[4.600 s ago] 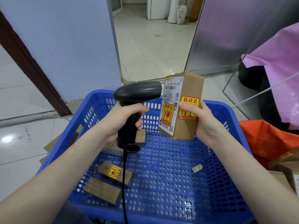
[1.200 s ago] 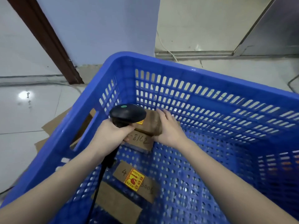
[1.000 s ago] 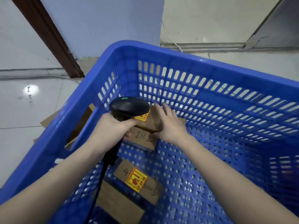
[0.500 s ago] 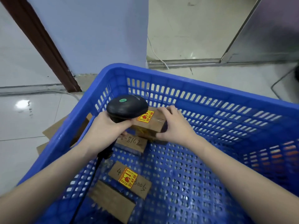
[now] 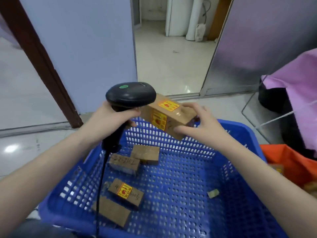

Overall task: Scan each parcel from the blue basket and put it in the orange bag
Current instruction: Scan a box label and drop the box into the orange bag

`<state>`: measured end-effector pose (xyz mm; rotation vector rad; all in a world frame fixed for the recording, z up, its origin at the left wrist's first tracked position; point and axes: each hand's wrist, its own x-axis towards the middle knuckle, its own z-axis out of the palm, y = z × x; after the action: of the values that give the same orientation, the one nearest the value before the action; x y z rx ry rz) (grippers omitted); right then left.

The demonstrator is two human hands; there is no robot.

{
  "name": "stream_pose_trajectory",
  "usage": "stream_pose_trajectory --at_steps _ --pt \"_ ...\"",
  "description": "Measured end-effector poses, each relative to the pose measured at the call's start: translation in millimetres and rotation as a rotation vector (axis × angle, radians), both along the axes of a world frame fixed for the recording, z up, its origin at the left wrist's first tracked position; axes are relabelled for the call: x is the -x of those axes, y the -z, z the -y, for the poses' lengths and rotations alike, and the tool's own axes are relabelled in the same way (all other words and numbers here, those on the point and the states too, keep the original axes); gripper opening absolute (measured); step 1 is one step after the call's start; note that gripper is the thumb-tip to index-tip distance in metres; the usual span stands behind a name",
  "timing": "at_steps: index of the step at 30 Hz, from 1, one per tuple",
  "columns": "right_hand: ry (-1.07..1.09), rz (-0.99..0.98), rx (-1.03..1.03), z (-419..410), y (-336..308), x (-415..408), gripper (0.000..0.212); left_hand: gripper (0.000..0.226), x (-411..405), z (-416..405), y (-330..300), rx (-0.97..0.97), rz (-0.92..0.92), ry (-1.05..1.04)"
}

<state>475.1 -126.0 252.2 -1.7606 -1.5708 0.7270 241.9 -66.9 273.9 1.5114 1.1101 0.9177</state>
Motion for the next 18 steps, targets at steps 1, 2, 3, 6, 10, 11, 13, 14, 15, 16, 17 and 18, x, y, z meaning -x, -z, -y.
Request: stream_pose_trajectory --at_steps 1,2,3,6,10,11,13,14,15,16,17,18 --pt "0.052 -0.152 0.015 9.9 -9.6 -4.6 0.052 0.011 -6.3 5.9 -4.6 0.009 0.062 0.012" --pt "0.100 -0.317 0.040 20.3 -18.0 -9.1 0.043 0.012 -12.7 12.1 -6.9 0.029 0.120 0.016" --pt "0.135 -0.473 0.068 28.8 -23.8 -13.5 0.034 0.014 -19.6 17.6 -7.2 0.056 0.177 0.012" --pt "0.189 -0.831 0.139 49.3 -30.4 -25.0 0.030 0.035 -37.3 30.7 -2.5 0.116 0.297 0.013" --pt "0.176 -1.119 0.170 63.8 -16.1 -26.2 0.069 0.040 -57.8 40.9 2.8 0.161 0.344 0.074" --pt "0.163 -1.180 0.173 65.4 -10.6 -23.8 0.069 0.036 -61.5 42.0 3.2 0.182 0.357 0.088" --pt "0.156 -1.278 0.196 65.5 1.6 -18.0 0.066 0.032 -66.8 42.1 5.5 0.215 0.389 0.118" --pt "0.158 -1.311 0.217 64.4 7.7 -16.2 0.064 0.034 -68.9 41.0 6.8 0.229 0.404 0.128" --pt "0.164 -1.337 0.238 62.0 13.2 -15.1 0.062 0.038 -70.8 39.2 8.1 0.245 0.418 0.126" --pt "0.168 -1.360 0.257 60.6 16.4 -14.2 0.059 0.041 -71.9 36.8 9.8 0.257 0.428 0.117" --pt "0.172 -1.374 0.271 58.8 19.7 -14.6 0.057 0.040 -72.5 34.4 11.5 0.274 0.439 0.105" --pt "0.173 -1.382 0.282 57.0 22.0 -15.8 0.056 0.036 -73.0 31.6 13.2 0.295 0.451 0.103"
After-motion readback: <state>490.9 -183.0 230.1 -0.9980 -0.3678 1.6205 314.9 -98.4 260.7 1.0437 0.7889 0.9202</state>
